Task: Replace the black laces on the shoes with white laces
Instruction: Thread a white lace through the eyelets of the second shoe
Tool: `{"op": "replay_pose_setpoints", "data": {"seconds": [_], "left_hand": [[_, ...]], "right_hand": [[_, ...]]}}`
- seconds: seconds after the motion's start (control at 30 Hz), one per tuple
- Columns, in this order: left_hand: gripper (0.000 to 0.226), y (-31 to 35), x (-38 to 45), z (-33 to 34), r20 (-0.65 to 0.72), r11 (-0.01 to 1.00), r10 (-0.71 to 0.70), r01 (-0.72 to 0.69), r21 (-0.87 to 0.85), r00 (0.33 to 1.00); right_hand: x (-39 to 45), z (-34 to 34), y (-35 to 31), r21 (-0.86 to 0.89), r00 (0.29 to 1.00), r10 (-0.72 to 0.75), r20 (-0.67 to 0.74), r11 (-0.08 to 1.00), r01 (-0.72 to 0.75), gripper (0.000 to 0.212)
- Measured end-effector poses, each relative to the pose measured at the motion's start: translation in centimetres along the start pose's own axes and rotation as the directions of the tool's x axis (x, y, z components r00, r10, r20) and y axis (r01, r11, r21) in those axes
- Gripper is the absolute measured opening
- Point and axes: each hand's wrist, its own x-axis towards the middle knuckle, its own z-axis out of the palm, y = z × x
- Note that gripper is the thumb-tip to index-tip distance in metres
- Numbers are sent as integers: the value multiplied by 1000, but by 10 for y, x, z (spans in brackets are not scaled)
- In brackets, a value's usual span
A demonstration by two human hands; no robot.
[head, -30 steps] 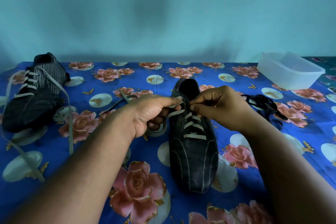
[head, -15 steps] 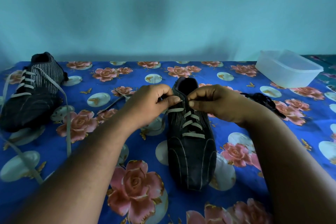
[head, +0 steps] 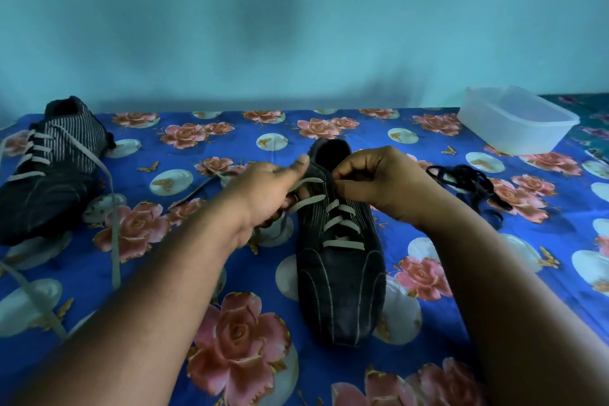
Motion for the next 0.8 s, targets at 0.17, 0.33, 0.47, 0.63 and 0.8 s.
{"op": "replay_pose_setpoints", "data": {"seconds": [0.17,0.33,0.47,0.63,0.8], "left_hand": [[34,5,-1,-2,143,982,-111,131,-135,983],[21,3,-2,-7,182,986,-45,73,-148,982],[19,2,3,-12,49,903,326,-326,281,944],[19,-6,9,-20,8,667,606,-513,540,795],[10,-9,11,-16,26,846,491,-483,224,871]], "right_hand": [[1,0,1,33,1000,-8,8,999,8,7],[1,-3,3,64,999,6,37,998,-9,3],[1,-4,4,-22,999,-11,42,1000,12,4],[0,-3,9,-106,998,-55,32,993,58,2],[-2,-7,22,-6,993,-104,48,995,104,15]]}}
